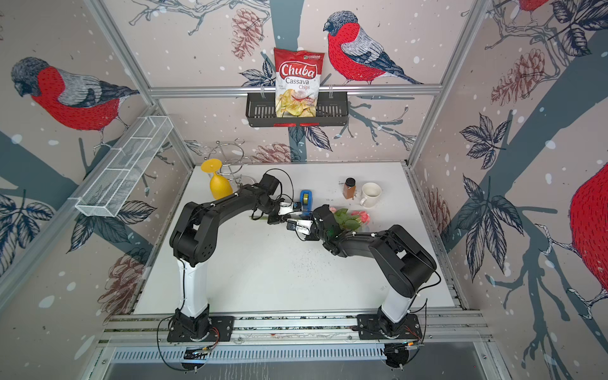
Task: Wrap bouquets with tape
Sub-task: Wrap the tape around the bouquet.
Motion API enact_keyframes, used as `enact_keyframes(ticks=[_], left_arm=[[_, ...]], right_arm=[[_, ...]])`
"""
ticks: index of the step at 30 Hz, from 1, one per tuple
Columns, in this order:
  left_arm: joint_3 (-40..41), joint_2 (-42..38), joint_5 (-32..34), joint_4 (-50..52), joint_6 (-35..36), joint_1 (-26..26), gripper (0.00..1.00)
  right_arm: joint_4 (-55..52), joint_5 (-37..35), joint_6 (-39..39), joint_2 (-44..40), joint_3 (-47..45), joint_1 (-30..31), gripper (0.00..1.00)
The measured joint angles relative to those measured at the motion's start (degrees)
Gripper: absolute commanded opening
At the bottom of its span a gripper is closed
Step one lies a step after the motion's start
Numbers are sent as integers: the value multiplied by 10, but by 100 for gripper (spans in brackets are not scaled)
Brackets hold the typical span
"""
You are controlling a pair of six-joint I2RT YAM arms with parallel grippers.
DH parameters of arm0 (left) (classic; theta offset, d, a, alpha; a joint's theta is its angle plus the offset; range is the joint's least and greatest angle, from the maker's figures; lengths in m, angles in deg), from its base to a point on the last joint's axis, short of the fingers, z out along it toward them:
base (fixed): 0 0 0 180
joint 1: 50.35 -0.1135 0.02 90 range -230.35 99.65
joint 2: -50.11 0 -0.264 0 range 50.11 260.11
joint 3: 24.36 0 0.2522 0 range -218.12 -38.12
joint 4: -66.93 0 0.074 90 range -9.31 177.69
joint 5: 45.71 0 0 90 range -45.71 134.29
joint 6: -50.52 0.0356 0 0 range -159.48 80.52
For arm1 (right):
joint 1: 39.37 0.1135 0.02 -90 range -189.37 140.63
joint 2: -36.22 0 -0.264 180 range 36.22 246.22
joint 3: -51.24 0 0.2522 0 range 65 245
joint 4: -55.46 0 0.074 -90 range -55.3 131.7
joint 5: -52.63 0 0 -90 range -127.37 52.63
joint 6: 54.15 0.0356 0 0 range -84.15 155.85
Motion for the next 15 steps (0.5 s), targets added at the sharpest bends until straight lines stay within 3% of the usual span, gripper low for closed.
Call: enact_keyframes(ticks=[15], left_arm=[[-3, 1, -2, 15, 0, 0, 0]], right_arm=[[5, -11, -33, 46, 21, -9, 27]])
